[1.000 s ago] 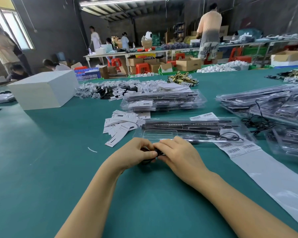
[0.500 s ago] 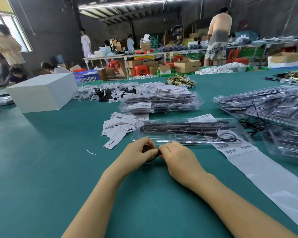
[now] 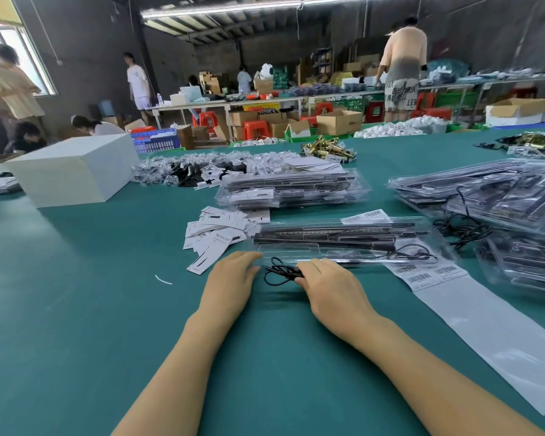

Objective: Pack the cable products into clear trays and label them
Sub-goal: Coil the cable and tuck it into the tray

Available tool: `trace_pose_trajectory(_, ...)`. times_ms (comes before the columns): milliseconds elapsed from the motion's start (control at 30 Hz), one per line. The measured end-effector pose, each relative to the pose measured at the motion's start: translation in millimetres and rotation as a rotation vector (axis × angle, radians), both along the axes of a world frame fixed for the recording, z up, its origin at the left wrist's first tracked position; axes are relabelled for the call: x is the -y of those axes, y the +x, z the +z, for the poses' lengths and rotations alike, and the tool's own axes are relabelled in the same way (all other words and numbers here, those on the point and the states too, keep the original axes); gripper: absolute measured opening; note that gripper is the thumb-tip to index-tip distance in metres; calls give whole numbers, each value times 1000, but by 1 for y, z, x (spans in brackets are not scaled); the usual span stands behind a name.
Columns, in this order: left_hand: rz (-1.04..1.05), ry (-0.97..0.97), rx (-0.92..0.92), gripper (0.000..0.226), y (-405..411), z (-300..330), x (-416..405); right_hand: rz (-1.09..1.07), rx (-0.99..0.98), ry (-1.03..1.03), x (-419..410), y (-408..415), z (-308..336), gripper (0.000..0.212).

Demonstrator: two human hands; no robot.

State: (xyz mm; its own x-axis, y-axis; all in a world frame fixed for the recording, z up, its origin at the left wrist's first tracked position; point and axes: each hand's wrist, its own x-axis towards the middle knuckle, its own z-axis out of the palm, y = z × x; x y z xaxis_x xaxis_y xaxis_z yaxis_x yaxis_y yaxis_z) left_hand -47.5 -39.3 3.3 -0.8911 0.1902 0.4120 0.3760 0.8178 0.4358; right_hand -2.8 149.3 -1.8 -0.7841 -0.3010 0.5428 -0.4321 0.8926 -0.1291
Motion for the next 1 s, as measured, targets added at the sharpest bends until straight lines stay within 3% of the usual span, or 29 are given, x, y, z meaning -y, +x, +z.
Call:
trace_pose_trajectory(100, 26, -48, -34, 31, 1, -2, -2, -28, 77, -46, -4, -2, -1, 27)
trace_pose_trajectory(233, 30, -107, -64, 37, 3, -6, -3, -47, 157, -162, -7, 0, 7, 22)
trace_pose_trajectory(367, 27, -76, -60, 33, 12, -8, -9, -93, 215, -396, -11, 5, 16, 21)
trace_pose_trajectory(567, -1, -270, -194, 33, 38, 3, -18, -82, 347, -677, -22, 11, 30, 26)
trace_pose_trajectory(767, -33, -375, -244, 30, 58, 3, -21, -55, 374, -584, -25, 14, 38, 20)
trace_pose_trajectory(867, -68, -281, -235, 20, 59, 1, -21, -70, 350, -469, -31, 15, 39, 18)
trace_pose_trajectory(1000, -77, -14, -84, 14, 50, -4, -14, -64, 358, -531, -38, 16, 31, 22)
